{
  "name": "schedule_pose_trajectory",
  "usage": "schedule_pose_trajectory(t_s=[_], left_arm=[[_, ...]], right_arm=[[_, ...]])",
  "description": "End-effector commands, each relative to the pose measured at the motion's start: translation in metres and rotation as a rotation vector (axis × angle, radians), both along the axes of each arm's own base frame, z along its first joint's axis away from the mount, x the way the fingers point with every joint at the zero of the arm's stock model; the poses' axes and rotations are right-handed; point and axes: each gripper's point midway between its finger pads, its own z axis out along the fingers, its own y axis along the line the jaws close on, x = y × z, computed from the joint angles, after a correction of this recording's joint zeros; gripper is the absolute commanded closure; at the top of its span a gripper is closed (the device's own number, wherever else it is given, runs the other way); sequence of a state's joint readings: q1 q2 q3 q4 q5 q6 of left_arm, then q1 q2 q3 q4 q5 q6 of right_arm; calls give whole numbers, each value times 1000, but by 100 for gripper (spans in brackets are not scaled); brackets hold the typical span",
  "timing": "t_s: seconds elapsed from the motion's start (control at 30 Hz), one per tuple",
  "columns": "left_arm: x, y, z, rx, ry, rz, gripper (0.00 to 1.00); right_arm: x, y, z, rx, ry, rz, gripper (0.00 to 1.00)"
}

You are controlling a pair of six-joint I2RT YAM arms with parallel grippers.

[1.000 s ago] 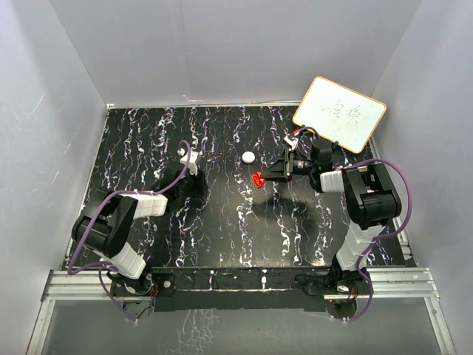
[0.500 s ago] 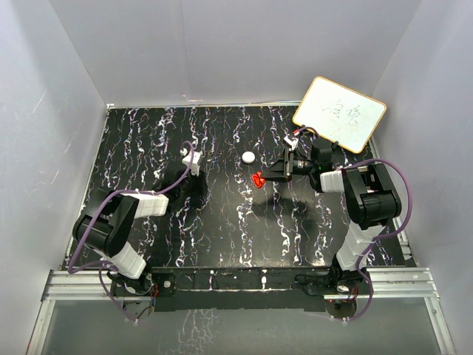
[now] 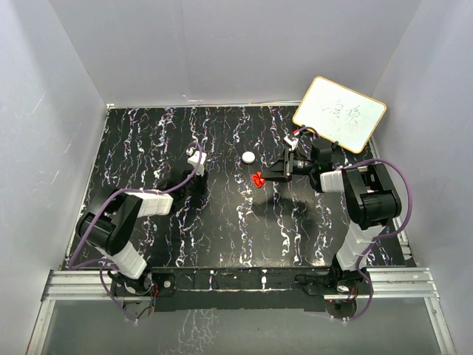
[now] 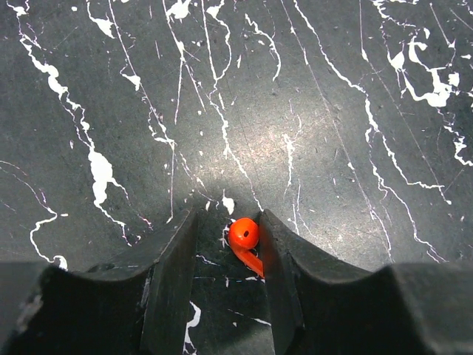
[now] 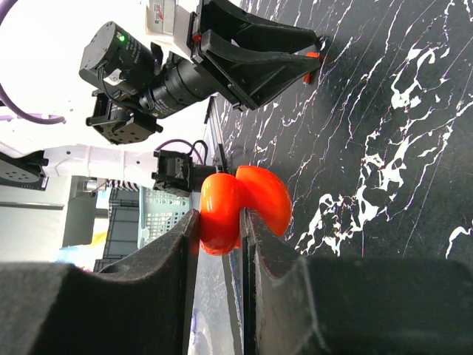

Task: Insert the wireless bluetooth earbuds into the charging case
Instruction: Pick up the earbud from the center of the board.

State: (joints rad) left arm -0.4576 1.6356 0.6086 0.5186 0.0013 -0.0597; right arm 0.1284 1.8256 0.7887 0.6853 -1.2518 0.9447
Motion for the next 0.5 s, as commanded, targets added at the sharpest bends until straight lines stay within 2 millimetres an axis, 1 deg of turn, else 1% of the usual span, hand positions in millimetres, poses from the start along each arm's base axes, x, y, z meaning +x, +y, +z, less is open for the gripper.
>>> schedule_pose_trajectory(t_s=[0.0,0.33,0.47], left_arm=[[-14,3,-20,55,79,-14,64],[-16,1,-18,60,77,-19,67],[-18,1,-16,52,79,-22,63]], right_arm=[[4,-2,16,9,-96,-10,100],[5,-2,15,9,-95,-7,100],[5,-1,15,9,-94,-7,100]])
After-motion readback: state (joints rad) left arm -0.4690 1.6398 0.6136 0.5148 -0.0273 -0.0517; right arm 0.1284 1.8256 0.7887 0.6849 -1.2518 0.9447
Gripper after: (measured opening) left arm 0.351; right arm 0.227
